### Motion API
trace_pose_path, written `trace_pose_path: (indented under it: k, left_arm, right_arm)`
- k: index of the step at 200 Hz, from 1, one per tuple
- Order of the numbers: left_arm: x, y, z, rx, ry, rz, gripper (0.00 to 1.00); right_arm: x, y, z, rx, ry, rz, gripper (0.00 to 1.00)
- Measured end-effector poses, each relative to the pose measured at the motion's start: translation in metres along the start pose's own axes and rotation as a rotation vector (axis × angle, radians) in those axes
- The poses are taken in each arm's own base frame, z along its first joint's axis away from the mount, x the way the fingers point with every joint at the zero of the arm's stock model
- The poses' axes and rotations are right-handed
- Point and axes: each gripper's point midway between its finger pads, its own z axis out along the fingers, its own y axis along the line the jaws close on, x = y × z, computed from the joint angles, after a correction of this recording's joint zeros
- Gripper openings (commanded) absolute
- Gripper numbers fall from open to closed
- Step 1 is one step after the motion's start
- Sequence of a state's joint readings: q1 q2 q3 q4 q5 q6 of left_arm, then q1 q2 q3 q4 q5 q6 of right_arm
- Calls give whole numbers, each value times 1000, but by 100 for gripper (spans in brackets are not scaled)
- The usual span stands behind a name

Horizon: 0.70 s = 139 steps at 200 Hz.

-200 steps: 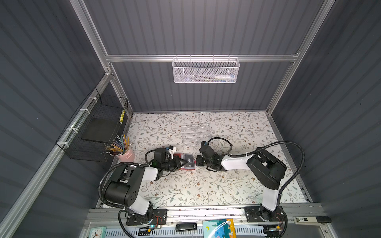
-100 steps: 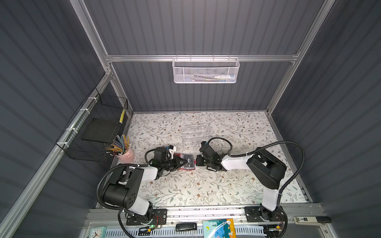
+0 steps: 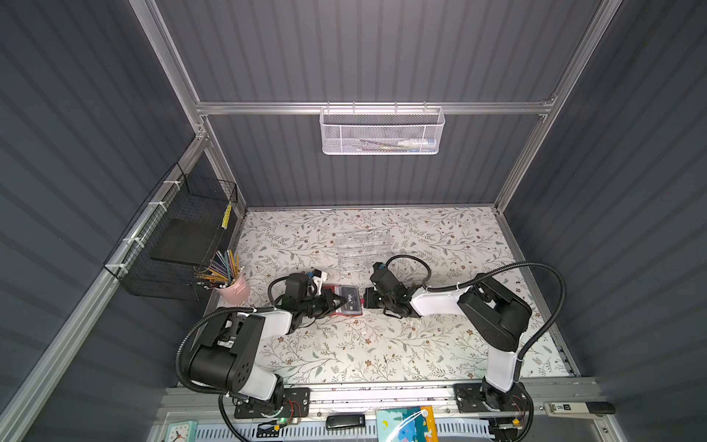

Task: Take the credit cards out of the card holder
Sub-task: Take out the credit card from the card slot.

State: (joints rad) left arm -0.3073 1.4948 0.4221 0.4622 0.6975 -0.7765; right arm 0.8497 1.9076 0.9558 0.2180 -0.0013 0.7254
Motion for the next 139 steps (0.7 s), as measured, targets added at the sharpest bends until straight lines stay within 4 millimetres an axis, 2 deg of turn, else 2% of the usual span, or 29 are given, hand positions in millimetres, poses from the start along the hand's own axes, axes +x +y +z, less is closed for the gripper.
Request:
trace_pose_path:
  k: [44, 58, 82, 139]
  left_arm:
    - [0, -2, -2, 0, 0, 8, 8]
    - [1, -1, -2, -2, 2, 8, 4]
    - [1, -1, -2, -4, 4, 7, 4]
    - [2, -1, -3, -7, 5, 15, 9]
  right_arm:
    - [-1, 1, 2, -9, -6, 0, 2]
    - [-1, 2, 2, -11, -6, 0, 2]
    - [-1, 2, 2, -11, -7, 0, 2]
    - [-1, 2, 2, -13, -9, 1, 1]
